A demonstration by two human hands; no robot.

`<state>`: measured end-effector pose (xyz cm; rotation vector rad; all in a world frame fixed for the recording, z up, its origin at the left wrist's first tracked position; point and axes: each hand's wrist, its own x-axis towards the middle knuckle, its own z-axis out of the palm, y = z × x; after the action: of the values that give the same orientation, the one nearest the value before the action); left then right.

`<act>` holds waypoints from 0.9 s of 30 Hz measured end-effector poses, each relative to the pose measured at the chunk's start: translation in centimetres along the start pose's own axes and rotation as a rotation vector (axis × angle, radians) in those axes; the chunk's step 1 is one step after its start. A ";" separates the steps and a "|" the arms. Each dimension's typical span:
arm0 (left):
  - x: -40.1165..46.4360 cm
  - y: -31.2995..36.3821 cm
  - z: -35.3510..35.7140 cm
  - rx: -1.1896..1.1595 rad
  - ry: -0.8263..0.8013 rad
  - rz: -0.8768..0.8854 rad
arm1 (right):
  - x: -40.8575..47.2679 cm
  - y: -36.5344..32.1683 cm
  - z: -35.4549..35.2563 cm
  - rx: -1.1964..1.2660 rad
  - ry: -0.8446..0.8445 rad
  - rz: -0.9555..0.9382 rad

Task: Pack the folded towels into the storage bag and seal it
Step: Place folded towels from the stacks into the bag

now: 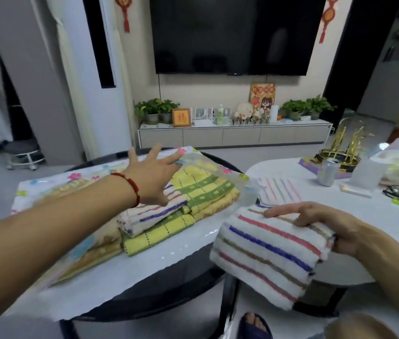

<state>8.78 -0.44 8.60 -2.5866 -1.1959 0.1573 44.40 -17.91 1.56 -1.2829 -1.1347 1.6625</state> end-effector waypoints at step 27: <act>5.7 5.2 1.6 -0.036 0.119 0.118 | 12.5 6.9 -9.5 -0.397 0.905 0.047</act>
<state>15.92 1.01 5.61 -2.6574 -1.0141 0.0057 50.58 -6.84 -9.96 -2.0206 -0.8599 0.6992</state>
